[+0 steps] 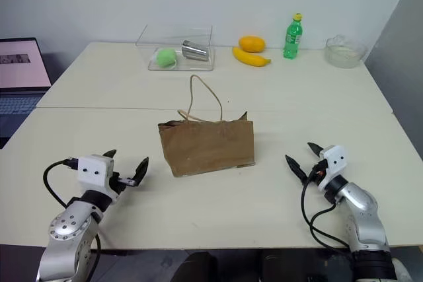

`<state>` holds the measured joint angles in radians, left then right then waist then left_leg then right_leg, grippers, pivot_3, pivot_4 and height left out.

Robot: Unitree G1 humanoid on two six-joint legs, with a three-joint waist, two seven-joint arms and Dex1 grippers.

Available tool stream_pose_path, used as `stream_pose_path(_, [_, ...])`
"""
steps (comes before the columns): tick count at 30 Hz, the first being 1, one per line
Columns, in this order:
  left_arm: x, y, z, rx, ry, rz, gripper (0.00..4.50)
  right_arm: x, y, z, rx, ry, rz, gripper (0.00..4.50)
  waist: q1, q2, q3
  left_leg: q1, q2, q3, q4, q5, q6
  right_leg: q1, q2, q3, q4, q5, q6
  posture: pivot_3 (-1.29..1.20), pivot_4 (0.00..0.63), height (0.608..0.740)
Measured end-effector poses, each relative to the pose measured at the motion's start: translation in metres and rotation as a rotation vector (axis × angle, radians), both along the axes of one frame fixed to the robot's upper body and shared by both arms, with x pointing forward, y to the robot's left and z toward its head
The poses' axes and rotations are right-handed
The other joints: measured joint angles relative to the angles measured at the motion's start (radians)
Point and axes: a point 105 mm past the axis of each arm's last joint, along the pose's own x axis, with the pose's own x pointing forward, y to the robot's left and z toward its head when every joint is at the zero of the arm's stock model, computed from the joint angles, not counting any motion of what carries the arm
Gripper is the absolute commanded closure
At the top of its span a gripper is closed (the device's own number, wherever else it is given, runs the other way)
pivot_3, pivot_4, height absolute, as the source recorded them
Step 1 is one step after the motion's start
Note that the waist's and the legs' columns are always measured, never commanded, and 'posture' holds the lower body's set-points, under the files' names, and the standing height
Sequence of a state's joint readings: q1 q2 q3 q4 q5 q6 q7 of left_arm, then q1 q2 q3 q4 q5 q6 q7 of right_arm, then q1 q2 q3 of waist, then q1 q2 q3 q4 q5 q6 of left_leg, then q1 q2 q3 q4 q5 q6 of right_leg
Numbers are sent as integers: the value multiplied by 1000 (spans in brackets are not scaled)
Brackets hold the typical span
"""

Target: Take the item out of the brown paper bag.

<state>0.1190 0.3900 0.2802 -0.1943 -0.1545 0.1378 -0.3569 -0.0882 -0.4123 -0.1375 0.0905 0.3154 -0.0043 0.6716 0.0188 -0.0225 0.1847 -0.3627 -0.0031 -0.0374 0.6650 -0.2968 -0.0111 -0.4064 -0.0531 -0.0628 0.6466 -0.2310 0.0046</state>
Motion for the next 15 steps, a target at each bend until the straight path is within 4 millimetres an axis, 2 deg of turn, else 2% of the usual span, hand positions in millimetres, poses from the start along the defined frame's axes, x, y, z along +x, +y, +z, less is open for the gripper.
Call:
stream_pose_path(6, [-2, 8, -1, 5, 3, 49, 14, 0, 0, 1, -1, -2, 1, 0, 0, 0, 0, 0, 0, 0, 0, 0, 0, 0, 0, 0, 0, 0, 0, 0, 150, 740])
stream_pose_path(10, [-13, 12, 0, -18, 16, 36, 14, 1, 1, 1, -1, -3, 2, 0, -1, 0, 0, 0, 0, 0, 0, 0, 0, 0, 0, 0, 0, 0, 0, 0, 150, 740])
stream_pose_path(15, [-22, 27, 21, -7, -44, -1, 14, 2, 2, 3, -2, -11, 9, 0, -1, 0, 0, 0, 1, -1, 0, 0, 0, 0, 0, -1, 0, 0, 0, 0, 150, 740])
